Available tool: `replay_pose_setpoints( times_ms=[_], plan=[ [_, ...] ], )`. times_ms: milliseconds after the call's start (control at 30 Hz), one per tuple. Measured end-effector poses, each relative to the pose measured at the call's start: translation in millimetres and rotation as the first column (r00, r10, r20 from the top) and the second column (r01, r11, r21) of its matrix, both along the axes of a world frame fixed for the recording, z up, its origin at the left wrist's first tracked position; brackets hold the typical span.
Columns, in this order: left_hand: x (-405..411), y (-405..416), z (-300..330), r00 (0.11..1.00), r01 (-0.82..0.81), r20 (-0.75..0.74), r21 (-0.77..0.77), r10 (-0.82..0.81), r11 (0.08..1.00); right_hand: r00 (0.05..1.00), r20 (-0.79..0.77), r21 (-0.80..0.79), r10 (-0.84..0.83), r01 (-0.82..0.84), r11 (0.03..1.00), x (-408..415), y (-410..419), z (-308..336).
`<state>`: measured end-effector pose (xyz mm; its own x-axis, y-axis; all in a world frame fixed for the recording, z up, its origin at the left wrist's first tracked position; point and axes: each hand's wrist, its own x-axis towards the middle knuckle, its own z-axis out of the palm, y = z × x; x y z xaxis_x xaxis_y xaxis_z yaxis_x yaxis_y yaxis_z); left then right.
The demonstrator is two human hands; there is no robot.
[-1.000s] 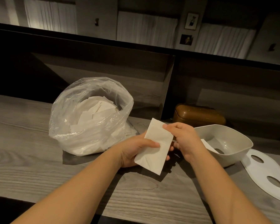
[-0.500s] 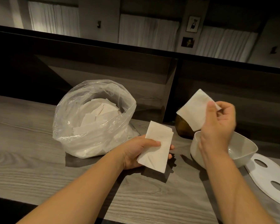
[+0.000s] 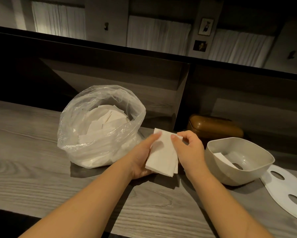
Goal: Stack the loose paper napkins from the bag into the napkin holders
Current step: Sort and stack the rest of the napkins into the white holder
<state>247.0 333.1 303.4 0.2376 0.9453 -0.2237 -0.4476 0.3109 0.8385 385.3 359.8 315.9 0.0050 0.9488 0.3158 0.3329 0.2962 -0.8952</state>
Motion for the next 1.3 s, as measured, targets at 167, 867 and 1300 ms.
replay_pose_setpoints(
  times_ms=[167, 867, 1300],
  plan=[
    [-3, -8, 2, 0.985, 0.155, -0.091, 0.048, -0.150, 0.987, 0.997, -0.056, -0.047, 0.045, -0.048, 0.998, 7, 0, 6],
    [-3, -3, -12, 0.781, 0.036, -0.522, 0.585, 0.342, 0.810, 0.953, -0.093, -0.130, 0.288, -0.299, 0.945, 28, 13, -21],
    [5, -7, -11, 0.626, 0.231, -0.711, 0.561, 0.320, 0.795, 0.937, -0.002, -0.183, 0.349, -0.344, 0.921, 35, 19, -24]
  ],
)
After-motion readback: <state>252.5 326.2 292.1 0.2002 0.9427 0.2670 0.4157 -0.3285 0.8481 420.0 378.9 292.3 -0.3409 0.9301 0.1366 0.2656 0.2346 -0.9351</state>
